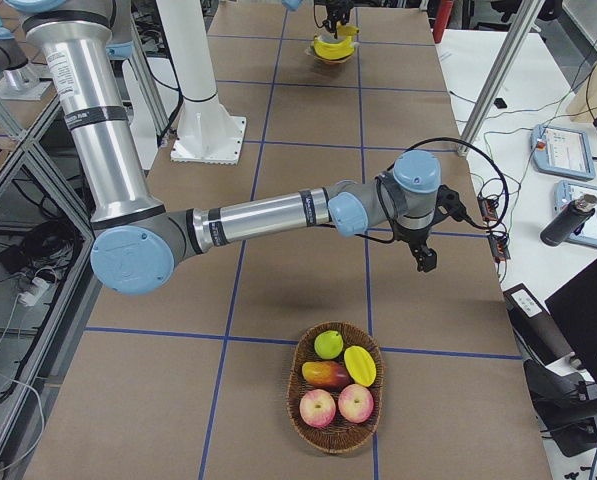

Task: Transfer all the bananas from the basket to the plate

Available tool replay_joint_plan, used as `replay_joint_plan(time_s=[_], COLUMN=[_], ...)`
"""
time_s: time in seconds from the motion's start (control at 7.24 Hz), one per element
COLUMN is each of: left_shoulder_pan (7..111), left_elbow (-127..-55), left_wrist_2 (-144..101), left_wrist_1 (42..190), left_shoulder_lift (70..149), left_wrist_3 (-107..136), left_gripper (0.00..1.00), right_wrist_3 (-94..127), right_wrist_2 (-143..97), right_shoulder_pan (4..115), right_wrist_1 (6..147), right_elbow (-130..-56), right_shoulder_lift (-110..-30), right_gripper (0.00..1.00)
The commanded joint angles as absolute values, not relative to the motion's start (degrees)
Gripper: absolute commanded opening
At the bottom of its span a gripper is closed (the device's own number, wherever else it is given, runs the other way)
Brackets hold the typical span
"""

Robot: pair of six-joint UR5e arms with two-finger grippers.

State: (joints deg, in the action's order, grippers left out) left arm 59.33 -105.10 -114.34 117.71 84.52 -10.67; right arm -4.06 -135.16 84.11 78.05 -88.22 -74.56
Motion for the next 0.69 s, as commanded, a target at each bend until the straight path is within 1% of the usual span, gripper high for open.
replay_joint_plan(time_s=[0.0,0.14,0.28,0.55], left_shoulder_pan=[59.2,59.2,59.2,59.2], left_elbow=[-105.1,-105.1,-105.1,-105.0], left_wrist_2=[-115.5,-115.5,-115.5,-115.5], left_wrist_1=[117.9,117.9,117.9,118.5], left_shoulder_lift=[84.5,84.5,84.3,84.2], left_wrist_3=[-10.6,-10.6,-10.6,-10.7], left_gripper=[0.42,0.47,0.61,0.95], right_wrist_3=[-4.1,-4.0,-4.0,-4.0], right_wrist_2=[-135.2,-135.2,-135.3,-135.4], right_shoulder_pan=[84.2,84.2,84.2,84.4], right_wrist_1=[78.0,78.0,78.0,78.0], right_elbow=[-88.2,-88.2,-88.2,-88.2], right_shoulder_lift=[-74.6,-74.6,-74.6,-74.7], right_gripper=[1.0,1.0,1.0,1.0])
